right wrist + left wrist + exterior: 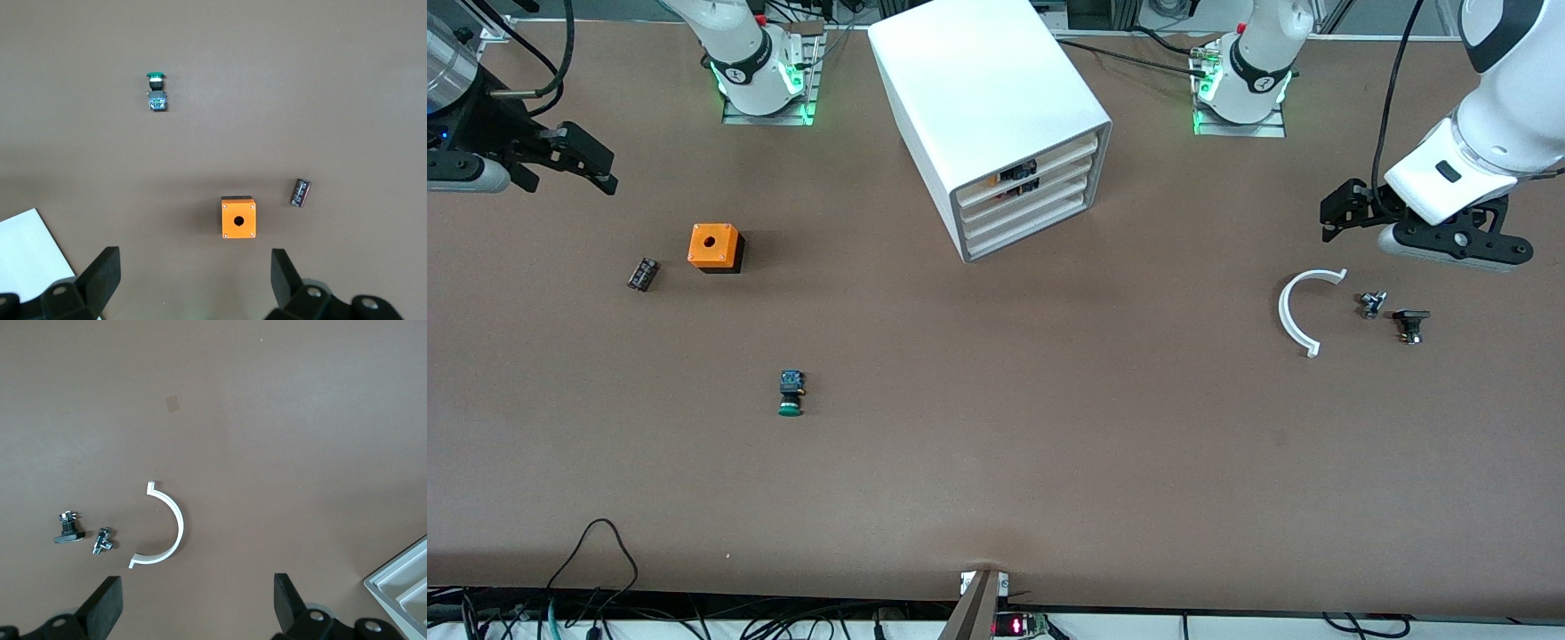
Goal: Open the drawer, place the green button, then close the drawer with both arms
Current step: 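Move the right gripper toward the green button while the left gripper approaches the cabinet, then grasp the green button with the right gripper while the left gripper reaches the drawer, then lift the green button with the right gripper while the left gripper grips the drawer, then pull the drawer open with the left gripper while the right gripper carries the button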
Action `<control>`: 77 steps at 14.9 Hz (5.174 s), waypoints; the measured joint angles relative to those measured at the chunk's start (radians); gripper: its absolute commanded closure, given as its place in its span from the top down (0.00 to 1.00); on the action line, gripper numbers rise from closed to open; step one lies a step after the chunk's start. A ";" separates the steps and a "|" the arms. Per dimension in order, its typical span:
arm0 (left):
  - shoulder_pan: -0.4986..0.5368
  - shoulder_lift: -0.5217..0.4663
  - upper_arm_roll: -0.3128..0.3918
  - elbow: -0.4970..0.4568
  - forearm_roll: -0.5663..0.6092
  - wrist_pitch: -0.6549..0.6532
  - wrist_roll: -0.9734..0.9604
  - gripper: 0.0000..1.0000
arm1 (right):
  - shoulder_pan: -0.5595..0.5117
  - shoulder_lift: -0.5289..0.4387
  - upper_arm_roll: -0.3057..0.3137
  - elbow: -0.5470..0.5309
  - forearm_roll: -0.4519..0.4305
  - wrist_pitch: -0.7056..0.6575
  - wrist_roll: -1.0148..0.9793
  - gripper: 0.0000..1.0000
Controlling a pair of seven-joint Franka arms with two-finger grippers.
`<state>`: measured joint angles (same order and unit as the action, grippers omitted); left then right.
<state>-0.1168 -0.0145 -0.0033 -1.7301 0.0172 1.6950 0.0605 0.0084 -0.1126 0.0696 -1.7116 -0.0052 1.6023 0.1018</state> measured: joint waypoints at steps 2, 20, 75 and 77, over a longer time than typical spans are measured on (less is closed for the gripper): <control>-0.001 0.000 -0.006 0.000 -0.023 -0.051 0.000 1.00 | 0.000 0.020 0.001 -0.009 0.001 0.002 -0.001 1.00; -0.018 0.351 -0.023 -0.025 -0.838 -0.297 0.283 1.00 | 0.090 0.464 0.016 -0.158 0.004 0.731 -0.003 1.00; 0.017 0.557 -0.133 -0.510 -1.359 0.127 1.264 0.00 | 0.484 0.661 0.104 0.390 -0.029 0.524 1.229 0.00; 0.051 0.562 -0.125 -0.428 -1.250 0.132 1.183 0.00 | 0.490 0.663 0.103 0.391 -0.030 0.523 1.250 0.00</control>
<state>-0.0662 0.5475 -0.1286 -2.1578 -1.2326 1.8273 1.2440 0.4988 0.5507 0.1731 -1.3203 -0.0357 2.1257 1.3519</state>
